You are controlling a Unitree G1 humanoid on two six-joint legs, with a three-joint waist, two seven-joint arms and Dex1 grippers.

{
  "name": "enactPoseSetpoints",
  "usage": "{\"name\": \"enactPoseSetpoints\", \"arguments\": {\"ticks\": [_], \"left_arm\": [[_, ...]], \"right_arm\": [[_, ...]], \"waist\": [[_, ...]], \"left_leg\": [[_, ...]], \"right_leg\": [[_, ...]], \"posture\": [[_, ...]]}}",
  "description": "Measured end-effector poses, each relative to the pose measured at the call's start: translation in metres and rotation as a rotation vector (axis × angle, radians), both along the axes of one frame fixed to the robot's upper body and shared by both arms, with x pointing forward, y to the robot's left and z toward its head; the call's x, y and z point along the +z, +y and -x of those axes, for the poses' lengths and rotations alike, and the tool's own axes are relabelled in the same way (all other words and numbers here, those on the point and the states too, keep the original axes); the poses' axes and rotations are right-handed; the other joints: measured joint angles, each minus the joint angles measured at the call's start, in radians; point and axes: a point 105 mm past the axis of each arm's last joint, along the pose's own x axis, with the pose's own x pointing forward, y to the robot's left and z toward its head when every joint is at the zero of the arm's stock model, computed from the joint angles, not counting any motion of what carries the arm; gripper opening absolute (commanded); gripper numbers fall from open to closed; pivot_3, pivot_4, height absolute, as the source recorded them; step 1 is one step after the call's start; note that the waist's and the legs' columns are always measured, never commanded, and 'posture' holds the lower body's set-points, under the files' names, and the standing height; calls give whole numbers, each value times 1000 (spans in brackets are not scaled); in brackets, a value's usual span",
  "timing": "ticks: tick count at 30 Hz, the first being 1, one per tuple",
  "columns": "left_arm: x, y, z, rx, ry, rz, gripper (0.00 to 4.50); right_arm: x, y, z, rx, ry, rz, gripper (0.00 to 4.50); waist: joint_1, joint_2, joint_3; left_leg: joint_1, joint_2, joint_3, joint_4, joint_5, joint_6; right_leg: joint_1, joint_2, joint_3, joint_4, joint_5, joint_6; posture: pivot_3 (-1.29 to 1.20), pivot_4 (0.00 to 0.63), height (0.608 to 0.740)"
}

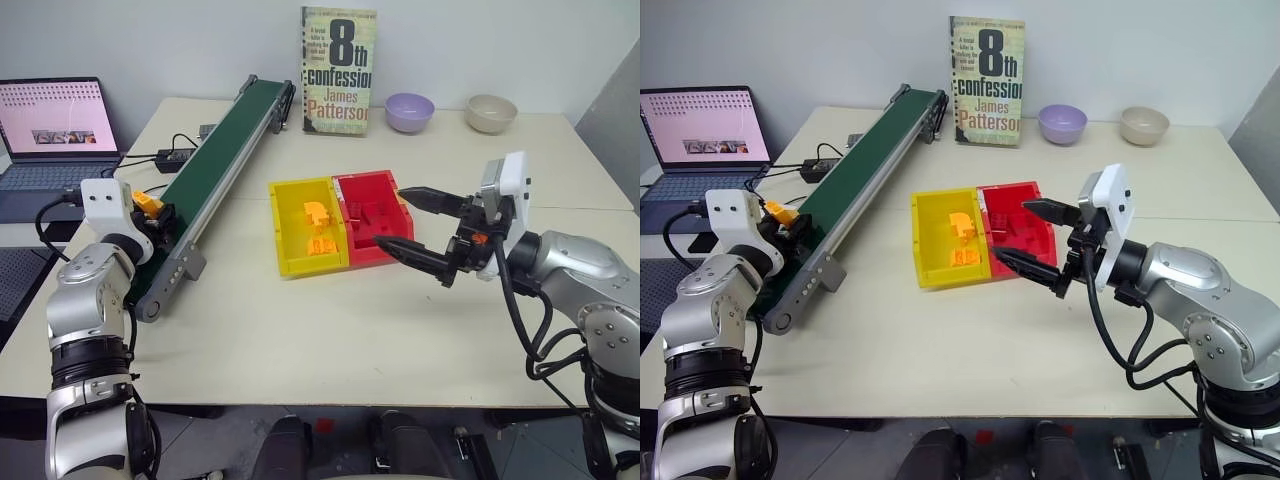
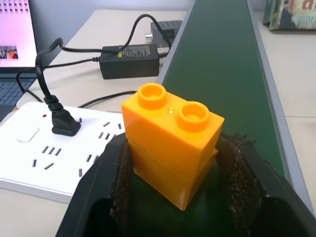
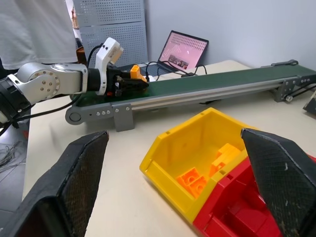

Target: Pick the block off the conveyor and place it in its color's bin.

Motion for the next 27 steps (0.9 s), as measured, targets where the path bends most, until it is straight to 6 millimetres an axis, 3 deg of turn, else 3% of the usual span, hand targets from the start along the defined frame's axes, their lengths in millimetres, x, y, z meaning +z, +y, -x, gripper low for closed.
{"name": "enactPoseSetpoints", "arguments": {"ticks": [8, 11, 14, 15, 19, 20, 22, 27], "left_arm": [[1, -1, 1, -6, 1, 10, 2058], [4, -10, -3, -52, 12, 14, 2058], [25, -44, -15, -219, 1, 4, 2058], [45, -71, -21, -353, -27, -17, 2058], [79, -124, -21, -617, -75, -96, 2058], [79, -149, -19, -749, -55, -136, 2058], [71, -167, -19, -841, -19, -154, 2058], [29, -185, -23, -976, 116, -235, 2058]], "right_arm": [[6, 4, -5, -21, -3, -5, 4500], [3, 6, -6, -29, 12, 3, 4500], [2, 4, -7, -48, 16, 16, 4500], [1, 3, -8, -66, 16, 32, 4500], [-8, -2, -8, -119, 32, 64, 4500], [-16, -5, -6, -145, 52, 77, 4500], [-26, -7, -4, -171, 68, 97, 4500], [-47, -10, 8, -214, 106, 124, 4500]], "waist": [[-1, 0, 0], [3, 0, 0], [10, -1, 0], [13, -1, 0], [12, -1, 0], [10, -1, 0], [8, -1, 0], [-7, 0, 0]], "left_leg": [[0, 0, 0, 0, 0, 0], [-1, -1, -1, 0, 0, 0], [-2, -1, -1, 1, 0, 0], [-2, -2, 0, 1, 0, 0], [-1, -2, 2, 0, 0, 0], [-1, -2, 3, 0, 0, 0], [-2, -2, 3, -1, 0, 0], [-1, 1, 3, -1, 0, 0]], "right_leg": [[0, 0, 0, 0, 0, 0], [0, 0, -1, 0, 0, 0], [0, 2, -2, 0, 0, 0], [0, 3, -1, -1, 0, 0], [0, 4, -1, -2, 0, 0], [0, 4, -1, -2, 0, 0], [-1, 5, -1, -2, 0, 0], [-2, 8, 0, -1, 0, 1]], "posture": [[0, 150, 740], [0, 150, 740], [0, 150, 740], [0, 150, 740], [0, 150, 740], [0, 150, 740], [0, 150, 740], [0, 150, 740]]}}
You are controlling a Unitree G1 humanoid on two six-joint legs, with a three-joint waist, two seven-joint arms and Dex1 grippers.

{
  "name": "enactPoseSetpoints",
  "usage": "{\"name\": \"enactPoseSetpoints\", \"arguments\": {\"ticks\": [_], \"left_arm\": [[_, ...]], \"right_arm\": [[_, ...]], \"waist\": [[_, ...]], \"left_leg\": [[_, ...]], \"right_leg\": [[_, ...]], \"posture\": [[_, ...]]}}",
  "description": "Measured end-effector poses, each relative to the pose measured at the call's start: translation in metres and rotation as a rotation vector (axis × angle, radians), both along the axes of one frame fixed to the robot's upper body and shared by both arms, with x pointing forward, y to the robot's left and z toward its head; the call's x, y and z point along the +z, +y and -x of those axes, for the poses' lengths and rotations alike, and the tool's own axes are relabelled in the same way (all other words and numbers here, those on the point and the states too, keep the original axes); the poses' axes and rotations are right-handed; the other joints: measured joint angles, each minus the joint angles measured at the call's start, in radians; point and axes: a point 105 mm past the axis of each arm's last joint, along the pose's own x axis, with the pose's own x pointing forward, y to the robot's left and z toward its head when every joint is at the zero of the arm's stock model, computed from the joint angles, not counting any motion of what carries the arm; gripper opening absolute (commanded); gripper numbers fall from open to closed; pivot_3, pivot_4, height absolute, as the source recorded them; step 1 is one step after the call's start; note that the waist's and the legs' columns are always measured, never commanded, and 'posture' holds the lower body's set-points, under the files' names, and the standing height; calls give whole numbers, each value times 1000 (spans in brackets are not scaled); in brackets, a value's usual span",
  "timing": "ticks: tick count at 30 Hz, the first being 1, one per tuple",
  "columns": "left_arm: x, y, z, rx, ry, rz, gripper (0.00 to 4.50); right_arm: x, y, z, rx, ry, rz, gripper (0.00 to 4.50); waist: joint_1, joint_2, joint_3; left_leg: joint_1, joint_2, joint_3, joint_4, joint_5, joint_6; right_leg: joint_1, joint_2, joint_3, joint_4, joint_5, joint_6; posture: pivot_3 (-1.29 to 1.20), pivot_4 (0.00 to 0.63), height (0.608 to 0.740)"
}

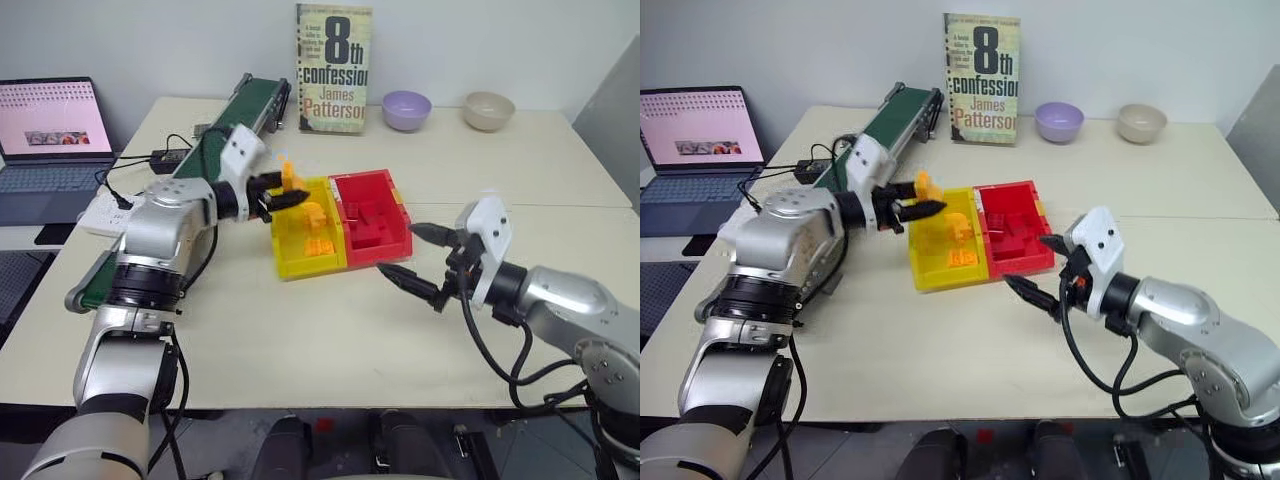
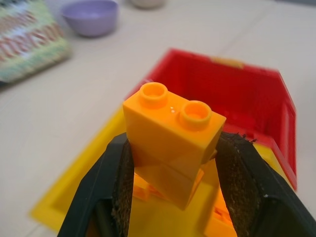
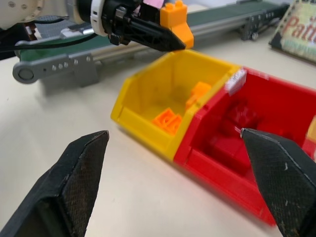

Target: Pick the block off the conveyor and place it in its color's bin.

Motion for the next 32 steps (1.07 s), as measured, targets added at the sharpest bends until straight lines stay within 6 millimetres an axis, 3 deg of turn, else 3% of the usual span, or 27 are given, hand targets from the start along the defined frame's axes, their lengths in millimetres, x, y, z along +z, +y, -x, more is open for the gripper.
{"name": "enactPoseSetpoints", "arguments": {"ticks": [3, 5, 14, 23, 28, 32], "left_arm": [[-8, 1, -5, -26, -9, -59, 2058], [-5, 2, -8, -38, -25, -70, 2759], [-4, -4, -15, -71, -32, -67, 4451], [2, 10, -13, -68, -43, -74, 4451], [20, 43, -3, -46, -47, -143, 4451], [23, 70, 20, -62, -3, -215, 4451]], "right_arm": [[-3, -1, 4, -22, -6, 5, 4500], [-6, -4, 4, -44, -4, 8, 4500], [-8, -10, 7, -96, -10, 0, 4500], [-3, -9, 6, -71, -27, 19, 4500], [2, -13, 2, -17, -27, 67, 4500], [10, -20, -7, 15, -29, 89, 4500]], "waist": [[2, 0, 0], [4, 0, 0], [5, 0, 0], [2, 0, 0], [0, 0, 0], [1, 0, 0]], "left_leg": [[0, 1, -2, 0, 0, 0], [0, 0, -1, 1, 0, 0], [0, 0, 0, 1, 0, 0], [0, 0, 0, 1, 0, 0], [0, 0, 0, 1, 0, 0], [0, 1, 0, 1, 0, 0]], "right_leg": [[0, 1, -1, 0, 0, 0], [1, 1, -1, 0, 0, 0], [1, 1, 0, -1, 0, 0], [0, 1, 0, 0, 0, 0], [0, 1, 0, 0, 0, 0], [0, 1, 0, 0, 0, 0]], "posture": [[0, 150, 740], [0, 150, 740], [0, 150, 740], [0, 150, 740], [0, 150, 740], [0, 150, 740]]}}
